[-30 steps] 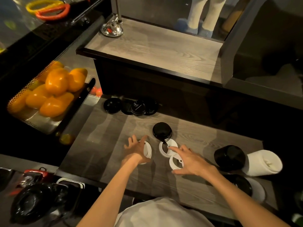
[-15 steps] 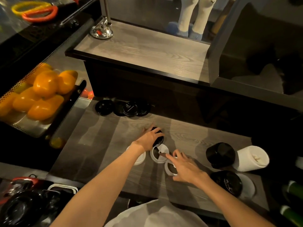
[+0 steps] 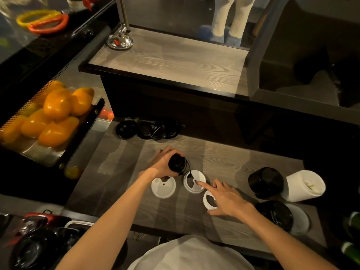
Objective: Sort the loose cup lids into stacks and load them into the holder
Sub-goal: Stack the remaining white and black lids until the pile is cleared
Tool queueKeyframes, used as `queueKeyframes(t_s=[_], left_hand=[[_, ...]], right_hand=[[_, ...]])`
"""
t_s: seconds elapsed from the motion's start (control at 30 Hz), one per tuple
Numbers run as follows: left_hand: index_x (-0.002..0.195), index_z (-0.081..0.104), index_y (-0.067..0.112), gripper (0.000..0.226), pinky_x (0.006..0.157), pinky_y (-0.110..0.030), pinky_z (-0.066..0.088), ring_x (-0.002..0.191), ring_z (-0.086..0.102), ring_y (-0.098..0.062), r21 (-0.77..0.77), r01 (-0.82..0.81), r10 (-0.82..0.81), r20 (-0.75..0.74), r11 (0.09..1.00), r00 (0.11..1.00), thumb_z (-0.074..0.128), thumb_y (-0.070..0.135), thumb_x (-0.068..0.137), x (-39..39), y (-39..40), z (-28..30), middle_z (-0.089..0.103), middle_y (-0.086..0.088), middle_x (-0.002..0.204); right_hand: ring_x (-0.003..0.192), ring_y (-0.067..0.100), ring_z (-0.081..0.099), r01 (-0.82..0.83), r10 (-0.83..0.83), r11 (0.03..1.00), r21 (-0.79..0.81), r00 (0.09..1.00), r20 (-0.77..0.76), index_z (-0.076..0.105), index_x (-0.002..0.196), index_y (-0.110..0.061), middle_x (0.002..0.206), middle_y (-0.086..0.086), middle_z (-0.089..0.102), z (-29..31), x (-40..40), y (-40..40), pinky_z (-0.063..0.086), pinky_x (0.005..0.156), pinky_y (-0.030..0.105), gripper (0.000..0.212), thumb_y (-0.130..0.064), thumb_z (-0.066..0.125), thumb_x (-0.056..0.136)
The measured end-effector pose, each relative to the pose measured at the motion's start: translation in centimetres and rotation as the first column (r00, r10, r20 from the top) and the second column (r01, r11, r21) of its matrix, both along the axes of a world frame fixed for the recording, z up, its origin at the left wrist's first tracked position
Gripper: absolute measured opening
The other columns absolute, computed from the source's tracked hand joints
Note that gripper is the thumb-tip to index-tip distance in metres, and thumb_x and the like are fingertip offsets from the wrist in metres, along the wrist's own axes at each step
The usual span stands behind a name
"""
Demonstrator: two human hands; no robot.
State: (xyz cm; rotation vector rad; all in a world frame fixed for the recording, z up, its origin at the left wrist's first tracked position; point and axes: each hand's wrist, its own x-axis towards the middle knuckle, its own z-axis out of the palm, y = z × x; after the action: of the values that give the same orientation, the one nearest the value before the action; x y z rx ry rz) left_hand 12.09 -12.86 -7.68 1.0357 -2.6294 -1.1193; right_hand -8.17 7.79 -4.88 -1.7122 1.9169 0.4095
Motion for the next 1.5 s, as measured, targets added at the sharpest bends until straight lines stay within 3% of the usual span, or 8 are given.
queueKeyframes(t_s=[0.23,0.4,0.5,0.8,0.93,1.2,1.4,1.5], left_hand=[[0.128,0.057,0.035,0.068,0.091,-0.003,0.04,0.115,0.044,0.015,0.234,0.123,-0.106,-0.084,0.965,0.991,0.091,0.019,0.071,1.3,-0.8,3.4,0.047,0.016,0.131],[0.129,0.057,0.031,0.069,0.107,-0.035,0.038,0.128,0.042,-0.024,0.047,-0.099,0.098,0.034,0.994,0.995,0.09,0.022,0.07,0.8,-1.6,2.6,0.045,0.004,0.136],[0.134,0.052,0.034,0.071,0.104,-0.047,0.044,0.13,0.035,-0.029,-0.077,-0.218,0.228,0.187,0.973,0.955,0.088,0.029,0.074,1.1,-1.5,1.5,0.041,0.004,0.142],[0.133,0.055,0.025,0.054,0.103,-0.045,0.045,0.125,0.044,-0.028,-0.18,-0.369,0.396,0.145,0.912,0.907,0.078,0.02,0.085,3.0,0.6,0.0,0.045,-0.003,0.139],[0.115,0.062,0.02,0.038,0.089,-0.033,0.047,0.113,0.057,-0.025,0.012,-0.525,0.525,0.032,0.851,0.851,0.081,0.027,0.083,4.0,3.8,-0.4,0.056,-0.001,0.117],[0.148,0.039,0.028,0.092,0.109,-0.036,0.035,0.135,0.03,-0.028,0.053,-0.328,0.289,0.356,0.943,0.889,0.088,0.039,0.072,4.2,7.6,-0.4,0.035,-0.002,0.146],[0.142,0.045,0.015,0.097,0.113,-0.038,0.039,0.141,0.03,-0.031,0.175,-0.437,0.345,0.39,0.882,0.853,0.096,0.036,0.062,3.4,7.8,-0.1,0.025,-0.009,0.149],[0.134,0.054,0.013,0.071,0.089,-0.025,0.046,0.123,0.053,-0.026,0.346,-0.507,0.472,0.187,0.789,0.862,0.09,0.019,0.074,3.9,8.0,-0.5,0.046,-0.004,0.131]], right_hand=[[0.132,0.03,0.044,0.007,-0.007,1.0,0.024,1.0,-0.013,0.01,0.162,-0.042,0.145,0.008,0.033,0.1,0.2,-0.7,0.046,0.104,0.043,0.101,-0.054,0.075,0.085],[0.124,0.024,0.048,0.052,-0.05,0.998,-0.021,0.997,0.065,0.012,0.16,-0.049,0.138,0.001,0.036,0.2,0.1,-0.6,0.047,0.102,0.04,0.1,-0.054,0.077,0.084],[0.127,0.021,0.049,0.254,-0.227,0.962,-0.103,0.949,0.22,0.023,0.155,-0.049,0.139,-0.004,0.036,0.3,0.4,-1.0,0.051,0.101,0.04,0.094,-0.062,0.078,0.08],[0.12,0.026,0.055,0.597,-0.49,0.737,-0.318,0.796,0.356,0.045,0.14,-0.034,0.139,-0.001,0.038,-0.7,4.6,-4.7,0.047,0.086,0.037,0.075,-0.065,0.076,0.079],[0.133,0.031,0.043,0.516,-0.469,0.807,-0.288,0.856,0.219,0.038,0.15,-0.032,0.147,0.003,0.033,-1.5,4.8,-6.2,0.046,0.104,0.047,0.092,-0.074,0.072,0.076],[0.135,0.027,0.037,0.238,-0.208,0.95,-0.204,0.965,0.157,0.031,0.158,-0.029,0.155,-0.007,0.03,-2.3,3.3,-5.9,0.044,0.11,0.043,0.1,-0.028,0.089,0.076],[0.132,0.026,0.035,0.317,-0.296,0.936,-0.155,0.945,0.14,0.032,0.154,-0.025,0.144,0.003,0.033,-2.6,3.4,-5.7,0.043,0.11,0.043,0.104,-0.041,0.091,0.069],[0.13,0.024,0.039,0.484,-0.432,0.864,-0.14,0.854,0.292,0.038,0.146,-0.029,0.14,0.0,0.033,-1.9,3.7,-4.8,0.044,0.101,0.038,0.092,-0.043,0.089,0.07]])
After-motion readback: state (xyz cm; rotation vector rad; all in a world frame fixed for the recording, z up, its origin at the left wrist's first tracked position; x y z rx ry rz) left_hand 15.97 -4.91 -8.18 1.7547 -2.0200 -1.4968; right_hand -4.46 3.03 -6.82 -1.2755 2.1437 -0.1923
